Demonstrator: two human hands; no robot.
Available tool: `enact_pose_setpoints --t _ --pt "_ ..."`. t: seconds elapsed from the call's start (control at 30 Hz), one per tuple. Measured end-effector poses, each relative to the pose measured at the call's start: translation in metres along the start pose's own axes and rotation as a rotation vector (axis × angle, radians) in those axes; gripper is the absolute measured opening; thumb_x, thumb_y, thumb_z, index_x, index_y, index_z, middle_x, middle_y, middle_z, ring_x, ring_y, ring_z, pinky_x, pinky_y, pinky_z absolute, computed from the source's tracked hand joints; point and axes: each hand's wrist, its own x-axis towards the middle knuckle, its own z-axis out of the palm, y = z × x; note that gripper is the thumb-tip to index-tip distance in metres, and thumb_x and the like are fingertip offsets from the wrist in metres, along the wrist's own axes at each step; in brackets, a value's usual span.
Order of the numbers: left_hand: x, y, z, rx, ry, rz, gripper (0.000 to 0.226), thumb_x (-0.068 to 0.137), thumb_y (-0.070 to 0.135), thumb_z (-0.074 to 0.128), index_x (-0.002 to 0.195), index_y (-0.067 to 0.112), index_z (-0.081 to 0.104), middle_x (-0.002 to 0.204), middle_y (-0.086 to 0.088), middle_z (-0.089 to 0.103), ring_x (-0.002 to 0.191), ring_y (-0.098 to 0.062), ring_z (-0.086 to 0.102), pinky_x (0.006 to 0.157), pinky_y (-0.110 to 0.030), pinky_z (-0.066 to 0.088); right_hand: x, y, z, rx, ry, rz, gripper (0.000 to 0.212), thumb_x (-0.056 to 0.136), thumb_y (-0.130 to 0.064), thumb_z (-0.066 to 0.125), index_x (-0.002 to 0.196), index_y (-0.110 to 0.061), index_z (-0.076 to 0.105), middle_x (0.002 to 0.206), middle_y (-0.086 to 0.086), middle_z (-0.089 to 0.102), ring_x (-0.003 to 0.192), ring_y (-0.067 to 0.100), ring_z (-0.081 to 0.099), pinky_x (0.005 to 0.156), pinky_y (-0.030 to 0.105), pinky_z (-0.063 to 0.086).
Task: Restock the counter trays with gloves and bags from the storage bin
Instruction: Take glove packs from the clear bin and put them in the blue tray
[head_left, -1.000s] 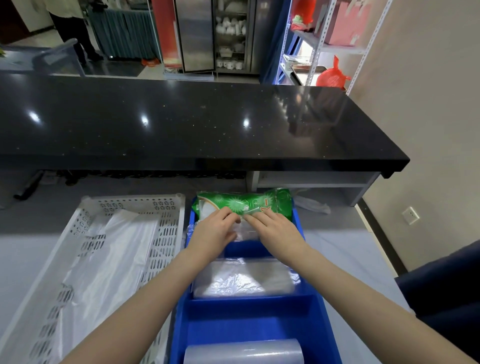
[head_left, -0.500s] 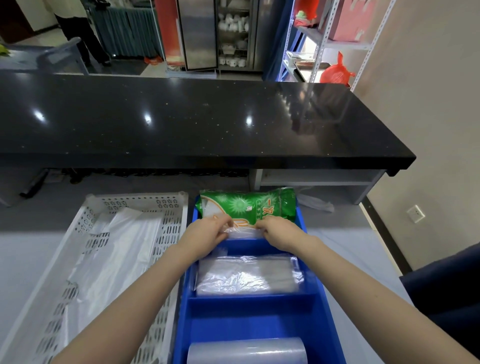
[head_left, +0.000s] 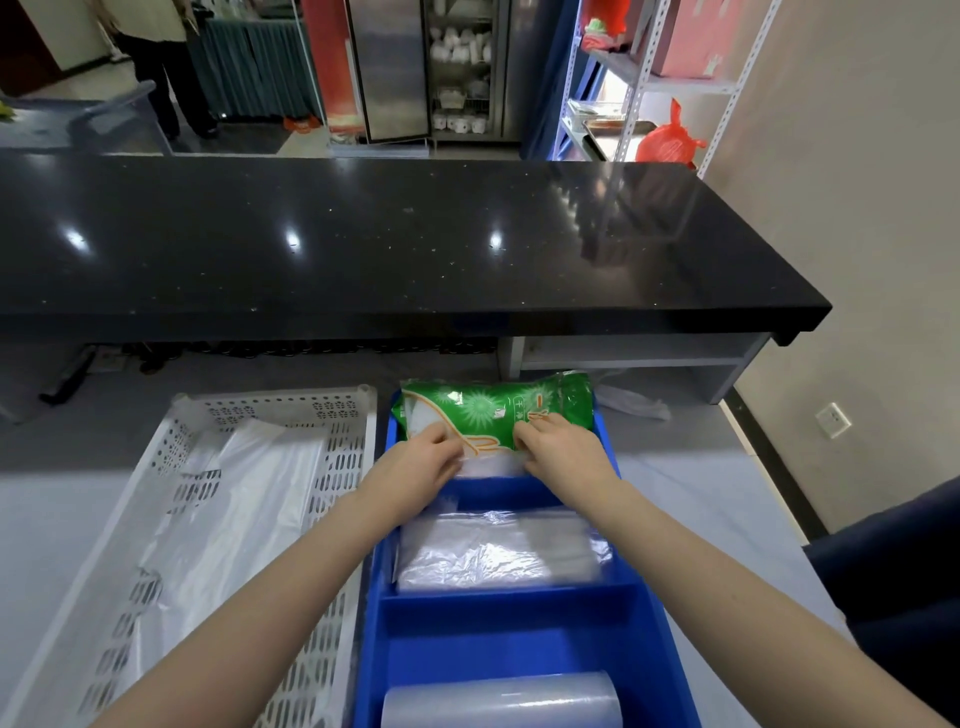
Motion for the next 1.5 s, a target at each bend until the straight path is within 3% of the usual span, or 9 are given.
enact_pose_setpoints --t 0.2,0.33,0.47,0.67,0.87,0.93,1.07,1.37,1.5 --pt "0.000 -0.004 0.001 0.085 0.159 -0.034 0.010 0.081 0.028 0.071 0.082 0.018 0.071 0.091 0.002 0.052 0.082 -0.016 0.048 0.067 -0.029 0.042 -0.011 0.015 -0.003 0.158 -0.013 -0.013 0.009 0.084 -0.011 0.057 0.092 -0.012 0.060 0.098 0.003 0.059 0.091 0.024 0.055 0.064 0.035 0.042" --pt "-0.001 -0.009 -0.003 0.004 0.097 -0.112 0.013 0.081 0.025 0.068 0.090 0.026 0.059 0.084 0.010 0.057 0.076 -0.013 0.056 0.063 -0.026 0.043 -0.017 0.026 -0.006 0.296 -0.141 0.014 0.023 0.093 -0.010 0.050 0.104 -0.018 0.068 0.108 -0.001 0.063 0.099 0.018 0.058 0.082 0.037 0.050" --pt "-0.006 -0.020 -0.006 0.098 0.042 0.035 0.014 0.091 0.036 0.055 0.084 0.024 0.060 0.083 0.010 0.063 0.075 -0.013 0.060 0.062 -0.027 0.046 -0.021 0.029 -0.005 0.306 -0.233 0.010 0.036 0.090 0.000 0.043 0.109 -0.017 0.068 0.110 0.003 0.065 0.102 0.022 0.058 0.087 0.037 0.048" --pt "-0.011 -0.025 -0.004 0.199 -0.078 0.132 0.024 0.096 0.039 0.036 0.100 0.028 0.057 0.087 0.005 0.069 0.077 -0.019 0.061 0.073 -0.034 0.046 -0.025 0.022 -0.002 0.248 -0.194 -0.055 0.017 0.095 -0.030 0.042 0.109 -0.033 0.052 0.115 -0.006 0.056 0.093 0.021 0.058 0.070 0.030 0.042" --pt "-0.008 -0.023 0.002 0.302 -0.182 0.147 0.033 0.093 0.047 0.041 0.117 0.031 0.057 0.122 0.010 0.056 0.112 -0.013 0.051 0.091 -0.033 0.034 -0.020 0.017 0.005 0.102 -0.257 -0.057 0.042 0.091 -0.056 0.042 0.121 -0.033 0.059 0.113 -0.005 0.047 0.104 0.016 0.049 0.076 0.029 0.037" --pt "-0.007 -0.020 0.003 0.292 -0.187 0.104 0.039 0.092 0.053 0.041 0.115 0.030 0.062 0.118 0.006 0.052 0.112 -0.014 0.046 0.090 -0.033 0.034 -0.019 0.012 0.005 0.092 -0.216 -0.054 0.044 0.090 -0.058 0.042 0.115 -0.030 0.064 0.104 -0.004 0.042 0.101 0.017 0.044 0.078 0.029 0.034" --pt "-0.006 -0.009 -0.002 0.105 0.024 0.025 0.031 0.086 0.049 0.054 0.097 0.025 0.071 0.098 0.006 0.051 0.097 -0.013 0.047 0.082 -0.030 0.039 -0.020 0.008 0.000 0.193 -0.125 -0.031 0.032 0.089 -0.049 0.052 0.105 -0.025 0.068 0.102 -0.003 0.043 0.099 0.017 0.044 0.085 0.030 0.039" --pt "-0.003 0.014 -0.003 -0.143 -0.009 0.010 0.063 0.084 0.031 0.062 0.140 0.037 0.033 0.122 0.010 0.042 0.093 -0.010 0.056 0.071 -0.030 0.053 -0.018 -0.004 -0.011 0.366 -0.192 -0.013 0.034 0.088 -0.029 0.057 0.120 -0.031 0.046 0.098 -0.004 0.064 0.085 0.018 0.059 0.074 0.034 0.049" --pt "-0.001 0.016 -0.007 -0.092 -0.048 0.045 0.030 0.089 0.038 0.055 0.118 0.032 0.054 0.114 0.011 0.046 0.089 -0.011 0.055 0.072 -0.035 0.053 -0.018 -0.002 -0.012 0.347 -0.233 -0.053 0.025 0.088 -0.026 0.054 0.111 -0.031 0.050 0.102 -0.001 0.064 0.090 0.020 0.059 0.078 0.038 0.050"
